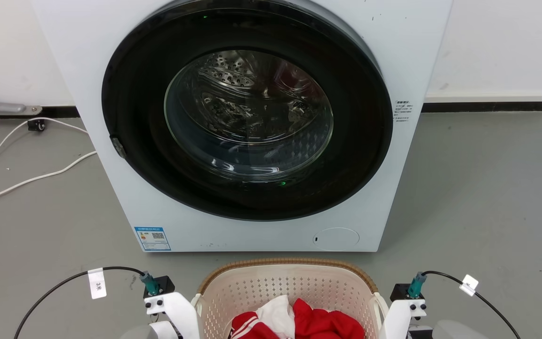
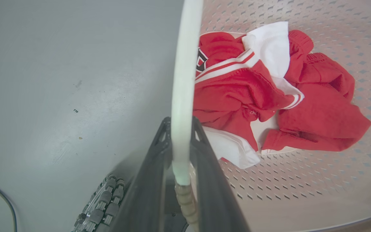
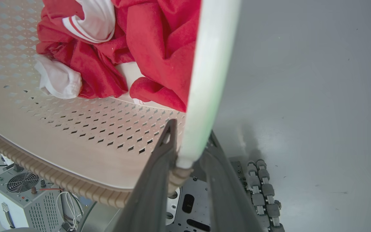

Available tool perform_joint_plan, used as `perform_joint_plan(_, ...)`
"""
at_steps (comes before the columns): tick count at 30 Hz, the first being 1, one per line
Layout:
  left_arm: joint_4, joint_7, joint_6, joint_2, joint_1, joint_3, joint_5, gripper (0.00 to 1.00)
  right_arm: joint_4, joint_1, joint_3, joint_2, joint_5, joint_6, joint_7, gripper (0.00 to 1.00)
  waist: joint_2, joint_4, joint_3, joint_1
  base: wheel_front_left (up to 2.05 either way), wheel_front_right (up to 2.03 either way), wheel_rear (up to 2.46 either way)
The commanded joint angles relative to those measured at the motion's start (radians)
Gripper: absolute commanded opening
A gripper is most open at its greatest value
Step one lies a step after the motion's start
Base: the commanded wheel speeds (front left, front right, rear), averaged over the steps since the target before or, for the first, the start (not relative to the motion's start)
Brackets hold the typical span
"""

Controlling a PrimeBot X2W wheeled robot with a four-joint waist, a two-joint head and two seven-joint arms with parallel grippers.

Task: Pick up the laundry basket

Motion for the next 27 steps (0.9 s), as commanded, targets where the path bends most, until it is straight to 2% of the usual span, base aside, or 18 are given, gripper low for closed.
perform_joint_plan(1, -0.009, -0.006, -0.004, -0.014, -0.020, 0.001, -0.013, 0.00, -0.013, -0.013, 0.004, 0.020, 0.008, 0.014, 0.001, 0.00, -0.0001, 0.000, 0.000, 0.0000, 0.00, 0.00, 0.00)
perform_joint_plan(27, -0.009, -0.029, -0.001, -0.015, -0.025, -0.020, -0.034, 0.00, -0.013, -0.020, 0.028, 0.018, 0.028, 0.014, -0.018, 0.00, -0.0001, -0.001, 0.006, 0.0000, 0.00, 0.00, 0.00)
